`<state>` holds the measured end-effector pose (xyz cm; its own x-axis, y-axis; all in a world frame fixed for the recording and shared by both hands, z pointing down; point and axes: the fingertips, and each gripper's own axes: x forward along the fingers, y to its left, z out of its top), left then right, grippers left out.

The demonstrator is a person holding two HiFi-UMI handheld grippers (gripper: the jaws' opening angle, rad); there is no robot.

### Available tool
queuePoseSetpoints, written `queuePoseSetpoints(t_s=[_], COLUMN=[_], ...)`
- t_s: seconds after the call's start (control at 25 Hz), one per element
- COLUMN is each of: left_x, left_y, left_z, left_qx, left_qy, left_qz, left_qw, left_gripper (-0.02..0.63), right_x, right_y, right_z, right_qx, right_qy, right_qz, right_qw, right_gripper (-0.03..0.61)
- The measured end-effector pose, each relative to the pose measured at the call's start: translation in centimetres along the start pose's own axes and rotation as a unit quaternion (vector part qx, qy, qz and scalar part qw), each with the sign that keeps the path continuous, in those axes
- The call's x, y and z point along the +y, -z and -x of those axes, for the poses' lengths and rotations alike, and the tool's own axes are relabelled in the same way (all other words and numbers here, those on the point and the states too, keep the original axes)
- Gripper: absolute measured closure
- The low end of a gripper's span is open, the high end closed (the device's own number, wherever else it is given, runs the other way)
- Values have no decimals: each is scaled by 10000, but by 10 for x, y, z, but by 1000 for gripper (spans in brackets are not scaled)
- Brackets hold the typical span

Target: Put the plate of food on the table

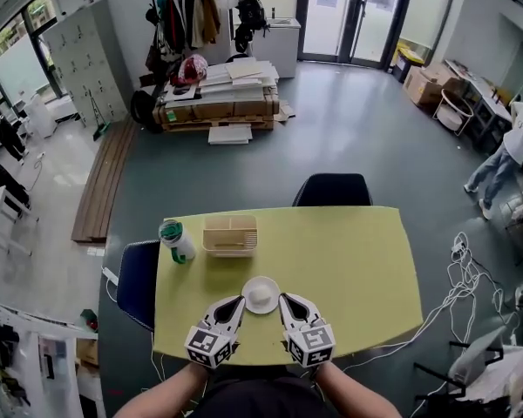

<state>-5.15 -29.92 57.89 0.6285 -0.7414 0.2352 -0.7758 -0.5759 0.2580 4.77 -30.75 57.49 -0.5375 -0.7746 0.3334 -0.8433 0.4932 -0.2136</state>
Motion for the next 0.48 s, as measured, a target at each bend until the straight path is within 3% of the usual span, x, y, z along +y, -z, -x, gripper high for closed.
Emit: queuePoseSetpoints(t_s=[0.48], left_x=[-28], left_y=[-53], left_z=[33], left_qx=[-624], left_qy=[416], left_qz=[-106], left_qw=[9971], left_gripper=[604], right_x=[27], right_y=[-42], right_z=[30], right_qx=[-516], right_qy=[-73], right_qz=[147], right_qw=[9985], right_gripper=[566])
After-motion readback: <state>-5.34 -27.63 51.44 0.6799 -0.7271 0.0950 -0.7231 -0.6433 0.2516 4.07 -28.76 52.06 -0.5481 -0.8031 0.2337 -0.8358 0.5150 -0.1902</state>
